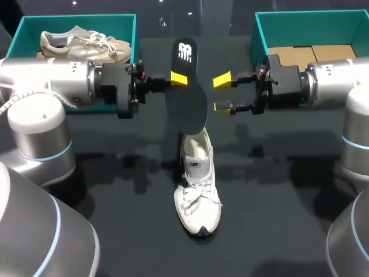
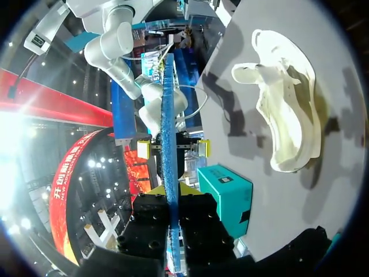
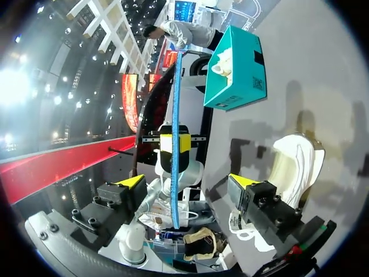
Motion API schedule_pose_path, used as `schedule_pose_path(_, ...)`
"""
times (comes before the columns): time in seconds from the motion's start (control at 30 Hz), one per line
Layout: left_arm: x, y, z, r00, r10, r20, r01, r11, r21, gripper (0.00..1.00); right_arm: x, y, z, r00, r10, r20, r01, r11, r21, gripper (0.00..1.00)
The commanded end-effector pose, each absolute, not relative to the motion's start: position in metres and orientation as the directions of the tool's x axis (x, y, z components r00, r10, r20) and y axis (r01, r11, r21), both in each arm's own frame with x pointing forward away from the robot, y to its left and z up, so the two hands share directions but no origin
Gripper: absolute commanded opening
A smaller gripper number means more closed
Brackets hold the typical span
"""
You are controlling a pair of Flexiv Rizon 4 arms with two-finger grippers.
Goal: Take the shoe out of the shoebox, open the shoe tongue, remove and reinsert the insole, then place the shoe into the shoebox
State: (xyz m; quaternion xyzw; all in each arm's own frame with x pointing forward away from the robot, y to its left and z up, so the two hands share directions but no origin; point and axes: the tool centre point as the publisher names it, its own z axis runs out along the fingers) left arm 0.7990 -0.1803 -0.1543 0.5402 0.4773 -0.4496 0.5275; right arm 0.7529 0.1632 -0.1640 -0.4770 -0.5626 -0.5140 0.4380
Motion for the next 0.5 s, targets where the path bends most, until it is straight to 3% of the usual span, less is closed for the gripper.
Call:
schedule_pose_path(0.03, 0.803, -0.183, -0.155, 0.144, 0.039, -0.989, 0.989, 0.012, 0.144, 0.0, 0.762, 0.177, -0.17, -0.163, 0.077, 0.984, 0.986, 0.037, 0.16, 0.82)
schedule_pose_path(0.33, 0.808, -0.188, -0.161, 0.142, 0.026, -0.99, 0.99, 0.009, 0.142, 0.0, 0.759, 0.193, -0.165, -0.174, 0.063, 0.983, 0.984, 0.053, 0.171, 0.68)
schedule_pose_path(0.5, 0.81, -0.191, -0.16, 0.15, 0.017, -0.989, 0.989, 0.008, 0.15, 0.0, 0.756, 0.198, -0.164, -0.179, 0.059, 0.982, 0.983, 0.06, 0.175, 0.49)
